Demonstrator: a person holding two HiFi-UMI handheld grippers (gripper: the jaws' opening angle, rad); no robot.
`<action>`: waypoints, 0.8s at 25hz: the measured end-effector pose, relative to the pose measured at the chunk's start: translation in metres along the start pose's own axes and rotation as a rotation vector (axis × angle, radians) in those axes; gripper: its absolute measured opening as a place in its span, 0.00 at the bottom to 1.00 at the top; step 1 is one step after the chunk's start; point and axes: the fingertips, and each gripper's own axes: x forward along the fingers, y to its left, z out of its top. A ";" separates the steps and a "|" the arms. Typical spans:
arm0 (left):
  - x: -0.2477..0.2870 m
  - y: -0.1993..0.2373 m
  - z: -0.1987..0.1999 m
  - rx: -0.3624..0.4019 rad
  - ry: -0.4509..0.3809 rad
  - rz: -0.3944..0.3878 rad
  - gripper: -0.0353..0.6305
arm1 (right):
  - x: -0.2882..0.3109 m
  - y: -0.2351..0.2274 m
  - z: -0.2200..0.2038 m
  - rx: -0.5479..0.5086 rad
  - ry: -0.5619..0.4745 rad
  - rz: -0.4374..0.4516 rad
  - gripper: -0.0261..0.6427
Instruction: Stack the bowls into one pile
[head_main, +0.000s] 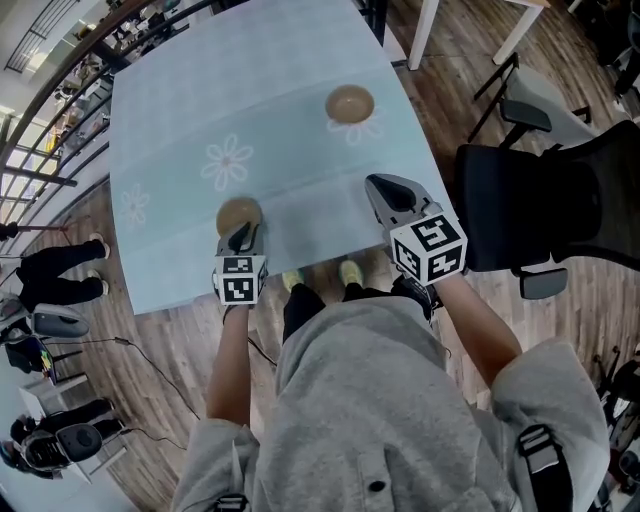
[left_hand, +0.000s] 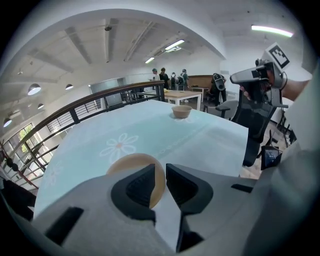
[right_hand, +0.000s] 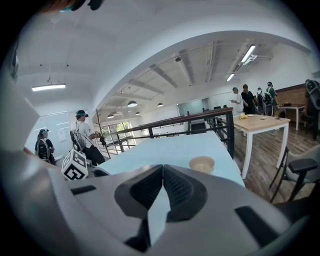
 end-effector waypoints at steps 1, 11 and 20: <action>-0.003 0.003 0.003 -0.023 -0.017 0.012 0.16 | 0.001 -0.003 -0.001 -0.002 0.004 -0.004 0.08; -0.047 0.037 0.021 -0.195 -0.166 0.172 0.08 | 0.039 -0.046 -0.019 -0.050 0.052 -0.102 0.08; -0.074 0.051 0.006 -0.286 -0.180 0.209 0.08 | 0.091 -0.088 -0.026 -0.097 0.087 -0.166 0.08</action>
